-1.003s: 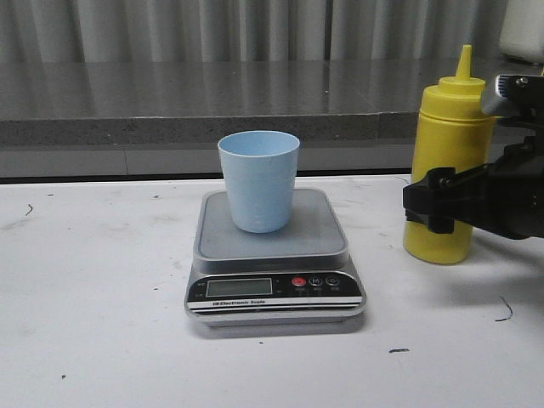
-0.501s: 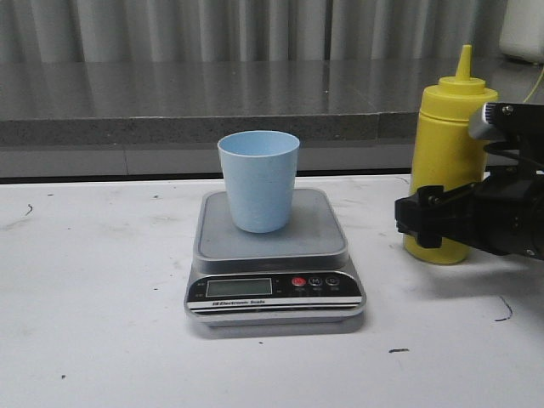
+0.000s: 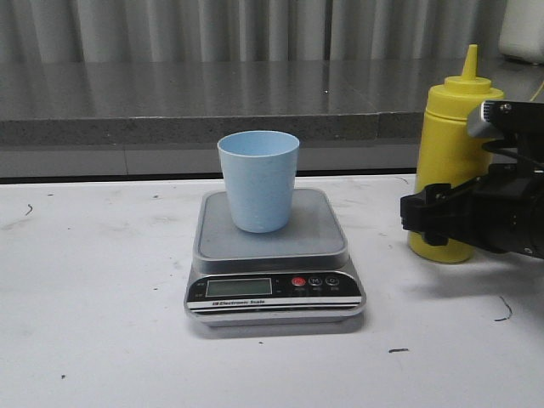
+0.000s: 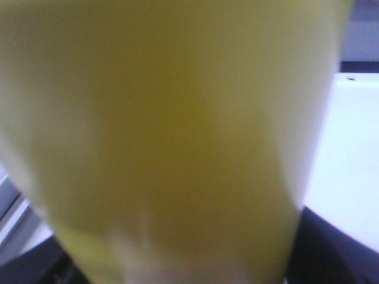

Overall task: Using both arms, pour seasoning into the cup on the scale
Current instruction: 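Lift the yellow bottle and tilt its nozzle down above the cup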

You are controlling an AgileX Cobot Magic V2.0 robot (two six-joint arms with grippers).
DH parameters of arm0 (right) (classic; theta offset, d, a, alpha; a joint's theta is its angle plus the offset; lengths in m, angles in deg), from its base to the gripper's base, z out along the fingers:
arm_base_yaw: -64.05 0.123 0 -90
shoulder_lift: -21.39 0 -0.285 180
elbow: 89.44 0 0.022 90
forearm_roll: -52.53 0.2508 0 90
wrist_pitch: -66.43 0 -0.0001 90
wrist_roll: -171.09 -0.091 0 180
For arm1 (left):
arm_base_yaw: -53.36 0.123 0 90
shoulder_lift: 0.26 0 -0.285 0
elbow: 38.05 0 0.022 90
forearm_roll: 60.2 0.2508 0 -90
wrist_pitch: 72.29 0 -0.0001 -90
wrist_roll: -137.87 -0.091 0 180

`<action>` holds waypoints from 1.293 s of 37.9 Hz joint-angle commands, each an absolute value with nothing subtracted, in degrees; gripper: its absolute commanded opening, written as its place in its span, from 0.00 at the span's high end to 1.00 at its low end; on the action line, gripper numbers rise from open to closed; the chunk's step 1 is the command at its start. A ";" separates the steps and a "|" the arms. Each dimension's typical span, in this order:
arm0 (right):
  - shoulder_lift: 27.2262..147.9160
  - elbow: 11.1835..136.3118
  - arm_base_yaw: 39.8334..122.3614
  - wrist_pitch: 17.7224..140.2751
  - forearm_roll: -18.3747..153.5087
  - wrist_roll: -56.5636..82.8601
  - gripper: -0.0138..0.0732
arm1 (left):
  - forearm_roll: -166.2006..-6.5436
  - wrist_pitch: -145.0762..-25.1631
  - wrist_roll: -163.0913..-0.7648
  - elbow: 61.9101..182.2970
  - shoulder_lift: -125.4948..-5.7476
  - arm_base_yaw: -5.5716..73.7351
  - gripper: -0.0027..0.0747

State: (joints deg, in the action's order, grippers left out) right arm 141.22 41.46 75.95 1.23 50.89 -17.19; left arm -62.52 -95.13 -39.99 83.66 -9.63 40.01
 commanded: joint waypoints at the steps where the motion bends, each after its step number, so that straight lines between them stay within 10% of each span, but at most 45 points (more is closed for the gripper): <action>1: 138.96 42.42 75.81 -7.31 50.92 -17.16 0.59 | -63.11 -90.16 -39.58 85.09 -10.22 39.97 0.99; 5: 138.72 42.42 75.81 -7.31 50.92 -17.11 0.74 | -63.11 -89.62 -39.58 84.62 -10.22 39.97 0.99; 35: 123.35 61.33 75.87 23.77 50.21 53.24 0.74 | -63.11 -89.37 -39.58 84.62 -10.22 39.97 0.99; 49: 125.69 72.04 78.65 31.41 40.89 64.04 0.74 | -63.11 -89.37 -39.58 84.62 -10.22 39.97 0.99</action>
State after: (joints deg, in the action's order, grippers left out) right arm 127.56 67.98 78.39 34.90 40.93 59.57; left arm -62.52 -94.26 -39.99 83.18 -9.63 40.01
